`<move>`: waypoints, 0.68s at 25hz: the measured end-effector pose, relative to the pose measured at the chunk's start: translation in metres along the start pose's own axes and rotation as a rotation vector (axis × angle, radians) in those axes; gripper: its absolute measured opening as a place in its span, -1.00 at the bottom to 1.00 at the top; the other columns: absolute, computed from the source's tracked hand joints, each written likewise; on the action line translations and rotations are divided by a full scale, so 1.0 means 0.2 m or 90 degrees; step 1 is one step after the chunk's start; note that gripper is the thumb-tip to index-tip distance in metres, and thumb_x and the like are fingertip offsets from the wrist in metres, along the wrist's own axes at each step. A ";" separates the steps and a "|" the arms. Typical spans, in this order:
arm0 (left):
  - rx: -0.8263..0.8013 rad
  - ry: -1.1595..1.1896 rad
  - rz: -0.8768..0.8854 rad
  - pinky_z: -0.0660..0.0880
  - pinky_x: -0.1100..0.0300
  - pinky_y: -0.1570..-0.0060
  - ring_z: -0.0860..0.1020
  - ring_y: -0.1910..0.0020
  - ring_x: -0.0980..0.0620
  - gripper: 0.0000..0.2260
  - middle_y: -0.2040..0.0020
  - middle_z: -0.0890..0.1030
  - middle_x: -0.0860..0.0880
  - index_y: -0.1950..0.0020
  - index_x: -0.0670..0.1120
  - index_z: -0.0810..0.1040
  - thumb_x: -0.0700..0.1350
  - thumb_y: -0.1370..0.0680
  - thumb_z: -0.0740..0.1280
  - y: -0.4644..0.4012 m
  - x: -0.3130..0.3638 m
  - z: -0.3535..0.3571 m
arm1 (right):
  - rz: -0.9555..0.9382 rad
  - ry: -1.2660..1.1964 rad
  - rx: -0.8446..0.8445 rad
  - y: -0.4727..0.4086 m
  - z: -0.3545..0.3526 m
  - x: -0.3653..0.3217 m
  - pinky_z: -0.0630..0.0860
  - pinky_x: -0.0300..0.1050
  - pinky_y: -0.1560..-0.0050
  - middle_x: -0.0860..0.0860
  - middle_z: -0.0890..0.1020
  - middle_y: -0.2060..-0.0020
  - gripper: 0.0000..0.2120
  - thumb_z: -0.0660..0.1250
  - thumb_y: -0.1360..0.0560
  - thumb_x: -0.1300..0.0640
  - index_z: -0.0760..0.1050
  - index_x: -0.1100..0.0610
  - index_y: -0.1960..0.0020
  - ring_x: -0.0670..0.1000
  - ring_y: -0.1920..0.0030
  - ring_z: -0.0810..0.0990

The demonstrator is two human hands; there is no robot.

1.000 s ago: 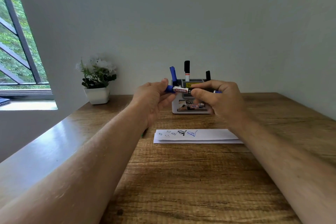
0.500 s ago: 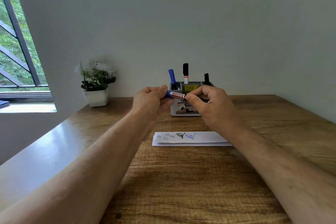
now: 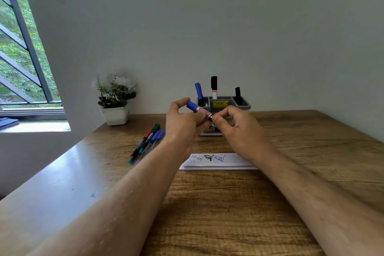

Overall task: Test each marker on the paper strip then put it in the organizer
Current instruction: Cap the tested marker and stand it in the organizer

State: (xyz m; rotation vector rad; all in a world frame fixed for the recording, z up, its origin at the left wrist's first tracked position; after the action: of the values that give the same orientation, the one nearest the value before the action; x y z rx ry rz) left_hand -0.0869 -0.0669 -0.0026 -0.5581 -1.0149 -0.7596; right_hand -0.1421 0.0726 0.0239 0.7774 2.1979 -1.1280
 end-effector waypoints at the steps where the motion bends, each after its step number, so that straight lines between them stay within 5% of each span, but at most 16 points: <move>1: 0.005 -0.005 0.008 0.64 -0.06 0.00 0.70 0.05 -0.13 -0.54 -0.02 0.65 -0.24 -0.30 0.00 0.42 -0.42 -0.52 0.34 0.00 0.01 0.00 | -0.007 0.007 -0.007 0.00 0.00 0.00 0.35 -0.29 0.30 -0.17 0.56 0.27 -0.85 0.27 -0.59 -0.08 0.55 -0.04 0.00 -0.21 0.27 0.50; 4: 0.003 -0.053 0.070 0.66 0.00 0.04 0.71 0.10 -0.09 -0.56 0.02 0.65 -0.20 -0.26 0.01 0.44 -0.40 -0.50 0.38 0.01 0.06 0.00 | -0.016 0.063 -0.008 -0.01 -0.03 -0.01 0.46 -0.22 0.29 -0.14 0.61 0.29 -0.83 0.28 -0.58 -0.11 0.58 -0.06 0.02 -0.15 0.28 0.58; 9: 0.024 -0.212 0.254 0.66 0.06 0.06 0.70 0.13 0.02 -0.55 0.04 0.66 -0.10 -0.25 0.10 0.43 -0.30 -0.50 0.43 0.07 0.20 0.03 | 0.035 0.101 0.097 -0.03 -0.13 0.05 0.37 -0.41 0.41 -0.07 0.62 0.23 -0.81 0.21 -0.63 0.08 0.57 0.06 0.06 -0.16 0.29 0.57; 12: 0.049 -0.265 0.325 0.66 0.06 0.04 0.69 0.12 0.08 -0.55 0.05 0.65 0.00 -0.22 0.18 0.42 -0.25 -0.49 0.46 0.11 0.25 0.05 | 0.054 0.124 0.057 -0.02 -0.11 0.08 0.43 -0.31 0.36 -0.04 0.62 0.27 -0.82 0.25 -0.59 0.11 0.58 0.07 0.14 -0.10 0.28 0.59; 17: 0.057 -0.311 0.458 0.53 0.46 0.24 0.64 0.15 0.26 -0.56 0.03 0.62 0.07 -0.30 0.12 0.41 -0.25 -0.53 0.41 0.13 0.42 0.16 | 0.114 0.143 -0.034 -0.01 -0.01 0.12 0.40 -0.22 0.36 0.00 0.62 0.29 -0.77 0.28 -0.55 0.06 0.56 0.09 0.24 -0.09 0.32 0.54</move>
State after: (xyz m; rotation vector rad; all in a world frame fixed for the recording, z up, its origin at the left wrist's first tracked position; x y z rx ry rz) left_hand -0.0579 -0.0521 0.0844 -0.9850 -1.1743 0.0702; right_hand -0.1603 0.0790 0.0104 1.0993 2.2739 -0.9292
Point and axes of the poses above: each hand's wrist, its own y-axis away from the middle knuckle, its own z-axis out of the palm, x = y × z, the point moved 10 cm from there along -y, towards the middle knuckle
